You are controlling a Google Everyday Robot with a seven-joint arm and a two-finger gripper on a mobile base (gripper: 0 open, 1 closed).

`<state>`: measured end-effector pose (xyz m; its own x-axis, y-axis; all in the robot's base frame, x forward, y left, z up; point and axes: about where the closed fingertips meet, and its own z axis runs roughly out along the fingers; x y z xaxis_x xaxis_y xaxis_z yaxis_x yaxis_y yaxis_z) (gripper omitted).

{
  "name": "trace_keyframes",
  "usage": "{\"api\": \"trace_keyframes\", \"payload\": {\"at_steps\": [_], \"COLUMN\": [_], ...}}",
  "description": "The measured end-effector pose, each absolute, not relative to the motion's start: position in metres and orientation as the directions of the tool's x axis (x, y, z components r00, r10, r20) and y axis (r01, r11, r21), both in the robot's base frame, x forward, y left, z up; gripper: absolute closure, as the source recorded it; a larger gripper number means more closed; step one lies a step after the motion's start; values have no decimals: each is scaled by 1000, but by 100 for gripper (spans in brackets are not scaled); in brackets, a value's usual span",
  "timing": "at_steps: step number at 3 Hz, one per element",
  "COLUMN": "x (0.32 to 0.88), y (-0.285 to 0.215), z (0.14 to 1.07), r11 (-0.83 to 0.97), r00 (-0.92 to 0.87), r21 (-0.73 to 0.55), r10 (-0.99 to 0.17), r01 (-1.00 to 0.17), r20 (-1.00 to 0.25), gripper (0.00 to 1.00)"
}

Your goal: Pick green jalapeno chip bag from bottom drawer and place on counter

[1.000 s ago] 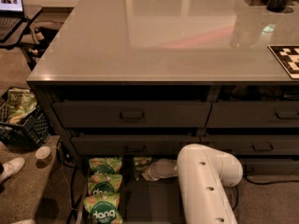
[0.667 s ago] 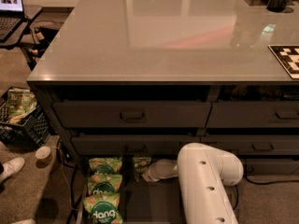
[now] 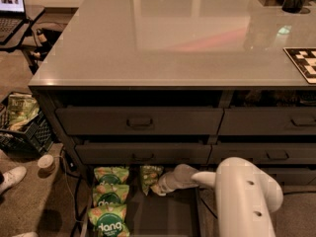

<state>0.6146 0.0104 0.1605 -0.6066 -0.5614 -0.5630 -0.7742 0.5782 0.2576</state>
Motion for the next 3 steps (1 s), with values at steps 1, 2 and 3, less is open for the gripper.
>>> {"api": "trace_keyframes", "payload": {"at_steps": [1, 2, 3], "x": [598, 584, 566], "y": [6, -3, -17], "z": [181, 202, 221], "r11": [542, 525, 531], "r00": [-608, -600, -600], "r21": [309, 318, 313], "r10": [-551, -546, -544], "r01": [-782, -789, -788], "r20": [-572, -586, -586], "gripper": [100, 100, 100]}}
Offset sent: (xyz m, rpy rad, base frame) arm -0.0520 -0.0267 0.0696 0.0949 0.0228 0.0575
